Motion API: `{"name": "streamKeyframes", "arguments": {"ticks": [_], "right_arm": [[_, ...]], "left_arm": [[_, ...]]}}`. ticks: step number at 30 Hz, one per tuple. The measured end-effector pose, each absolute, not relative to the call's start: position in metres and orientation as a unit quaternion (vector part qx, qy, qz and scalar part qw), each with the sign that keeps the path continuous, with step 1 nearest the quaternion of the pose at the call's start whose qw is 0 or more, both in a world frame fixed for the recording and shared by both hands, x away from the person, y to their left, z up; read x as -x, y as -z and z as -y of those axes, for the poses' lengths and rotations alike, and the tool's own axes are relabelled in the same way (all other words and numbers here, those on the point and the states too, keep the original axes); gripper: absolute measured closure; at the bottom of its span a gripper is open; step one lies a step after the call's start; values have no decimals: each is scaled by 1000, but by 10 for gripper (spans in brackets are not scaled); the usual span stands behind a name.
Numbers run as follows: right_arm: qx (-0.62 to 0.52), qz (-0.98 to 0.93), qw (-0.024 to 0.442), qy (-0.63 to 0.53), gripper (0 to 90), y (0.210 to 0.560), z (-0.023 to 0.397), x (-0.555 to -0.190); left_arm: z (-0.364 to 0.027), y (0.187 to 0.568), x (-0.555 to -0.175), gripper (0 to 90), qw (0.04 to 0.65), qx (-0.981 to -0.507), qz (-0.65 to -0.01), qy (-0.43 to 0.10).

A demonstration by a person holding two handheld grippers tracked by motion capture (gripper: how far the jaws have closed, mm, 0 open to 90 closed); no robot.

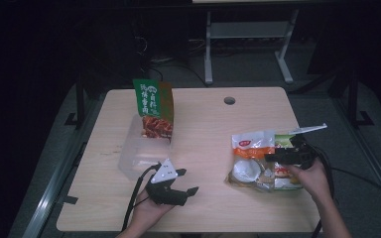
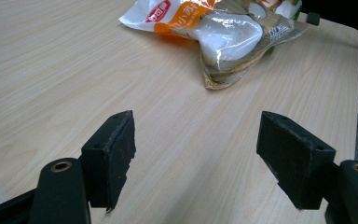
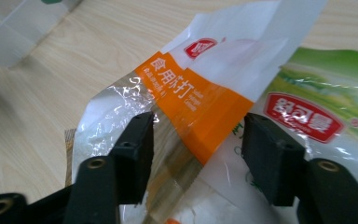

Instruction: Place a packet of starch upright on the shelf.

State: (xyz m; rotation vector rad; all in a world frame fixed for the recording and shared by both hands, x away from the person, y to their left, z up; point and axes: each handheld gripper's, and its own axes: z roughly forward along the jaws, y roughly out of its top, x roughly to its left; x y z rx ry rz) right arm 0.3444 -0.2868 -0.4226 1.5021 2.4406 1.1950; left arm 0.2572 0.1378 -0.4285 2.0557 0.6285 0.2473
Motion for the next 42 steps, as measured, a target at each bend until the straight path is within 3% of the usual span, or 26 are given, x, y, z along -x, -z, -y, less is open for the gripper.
{"name": "streamKeyframes", "arguments": {"ticks": [16, 22, 26, 42], "right_arm": [[-462, -789, -3, -406, 889, 426, 275, -349], [-451, -791, -20, -412, 837, 428, 267, -350], [-442, -797, -21, -412, 891, 428, 259, -351], [-361, -796, -9, -486, 899, 404, 222, -324]], "left_arm": [[-136, 429, -256, 276, 468, -840, -256, -97], [-136, 429, -257, 276, 468, -841, -255, -97], [-136, 429, -256, 277, 468, -840, -256, -97], [-117, 429, -264, 290, 480, -836, -259, -63]]}}
